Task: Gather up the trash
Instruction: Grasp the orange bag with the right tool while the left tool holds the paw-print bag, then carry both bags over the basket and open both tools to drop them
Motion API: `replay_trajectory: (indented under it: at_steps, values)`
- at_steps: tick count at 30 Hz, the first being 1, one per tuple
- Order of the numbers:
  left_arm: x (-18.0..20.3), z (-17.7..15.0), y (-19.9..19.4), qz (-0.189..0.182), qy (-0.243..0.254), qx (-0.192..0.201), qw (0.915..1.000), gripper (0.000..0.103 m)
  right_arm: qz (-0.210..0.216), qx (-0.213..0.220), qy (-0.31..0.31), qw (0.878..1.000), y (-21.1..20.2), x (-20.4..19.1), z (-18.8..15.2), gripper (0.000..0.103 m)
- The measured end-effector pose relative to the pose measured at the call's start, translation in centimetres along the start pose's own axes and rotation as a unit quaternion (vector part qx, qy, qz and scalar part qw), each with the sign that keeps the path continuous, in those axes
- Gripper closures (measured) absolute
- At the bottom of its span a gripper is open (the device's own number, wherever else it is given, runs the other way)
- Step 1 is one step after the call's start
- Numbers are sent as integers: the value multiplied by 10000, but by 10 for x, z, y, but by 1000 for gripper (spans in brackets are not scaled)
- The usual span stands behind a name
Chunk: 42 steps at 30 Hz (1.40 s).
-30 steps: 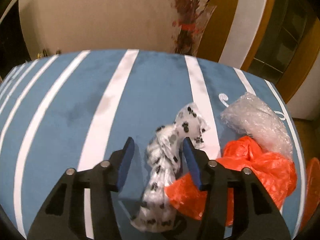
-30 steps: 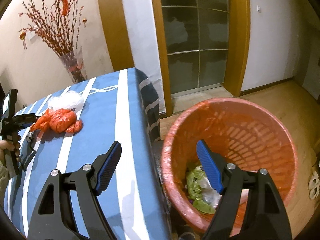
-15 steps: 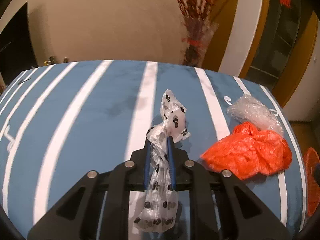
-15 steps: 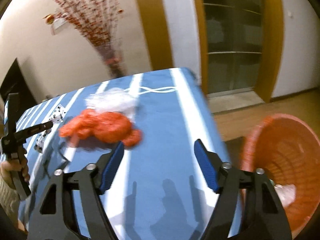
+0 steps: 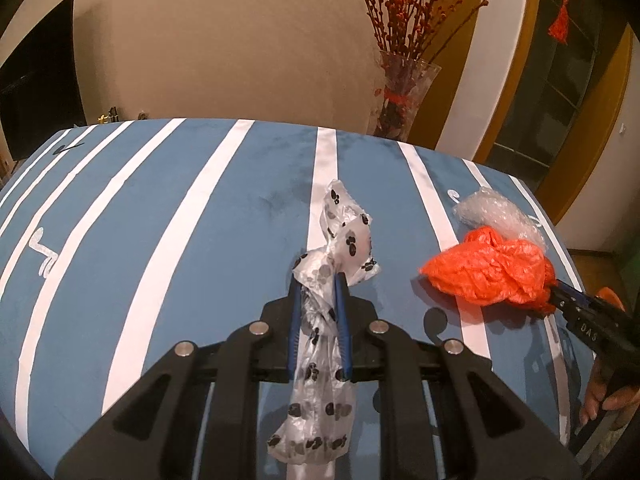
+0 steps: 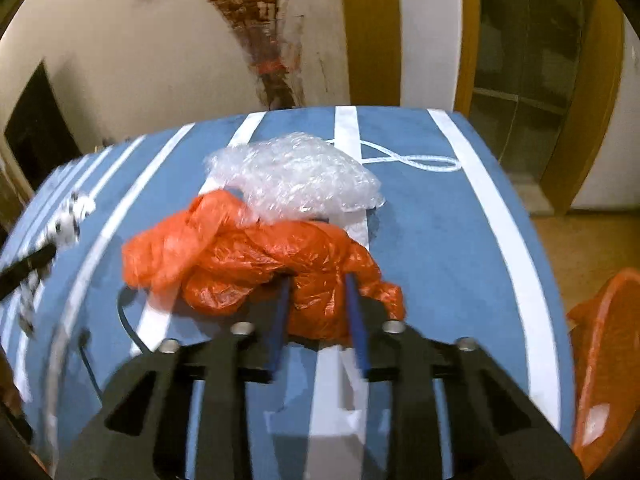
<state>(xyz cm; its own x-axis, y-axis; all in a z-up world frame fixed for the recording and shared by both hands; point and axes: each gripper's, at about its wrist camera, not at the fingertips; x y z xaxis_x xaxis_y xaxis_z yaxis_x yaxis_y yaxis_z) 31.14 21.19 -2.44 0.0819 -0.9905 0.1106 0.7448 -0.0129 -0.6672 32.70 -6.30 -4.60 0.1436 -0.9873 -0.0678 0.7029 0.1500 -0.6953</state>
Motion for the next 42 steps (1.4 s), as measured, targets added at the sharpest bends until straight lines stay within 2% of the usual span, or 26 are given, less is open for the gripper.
replay_trajectory:
  at_steps: [1, 4, 13, 23, 33, 42]
  values:
    - [1, -1, 0, -14, 4, -12, 10000, 86, -8, 19, -59, 10000, -5, 0, -2, 92]
    - [4, -4, -4, -81, -16, -34, 10000, 86, -26, 114, -94, 9999, -25, 5, -9, 95]
    - [35, -9, -34, -393, 135, 91, 9991, 86, -254, 509, 38, 9984, -86, 40, -23, 95]
    - [101, -15, -80, -944, 482, 259, 9940, 86, -586, 1100, 472, 9911, -159, 87, -37, 95]
    - [201, -29, -112, -1724, 984, 257, 9798, 86, -1224, 1576, 962, 9752, -215, 149, -63, 95]
    - [296, -50, -117, -2428, 1282, 55, 9616, 86, -1756, 1675, 1447, 9592, -234, 203, -86, 95]
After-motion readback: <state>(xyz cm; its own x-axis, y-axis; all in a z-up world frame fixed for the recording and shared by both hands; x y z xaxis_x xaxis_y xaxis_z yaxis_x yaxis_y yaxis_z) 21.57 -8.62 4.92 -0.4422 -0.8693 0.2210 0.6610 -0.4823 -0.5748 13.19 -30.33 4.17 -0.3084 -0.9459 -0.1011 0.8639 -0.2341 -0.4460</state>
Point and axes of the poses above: each gripper's, at about its wrist camera, not at the fingertips, and y roughly the way its jaws point, x to its right, z to its top, and after that the axes turned 4 degrees about x, right-handed
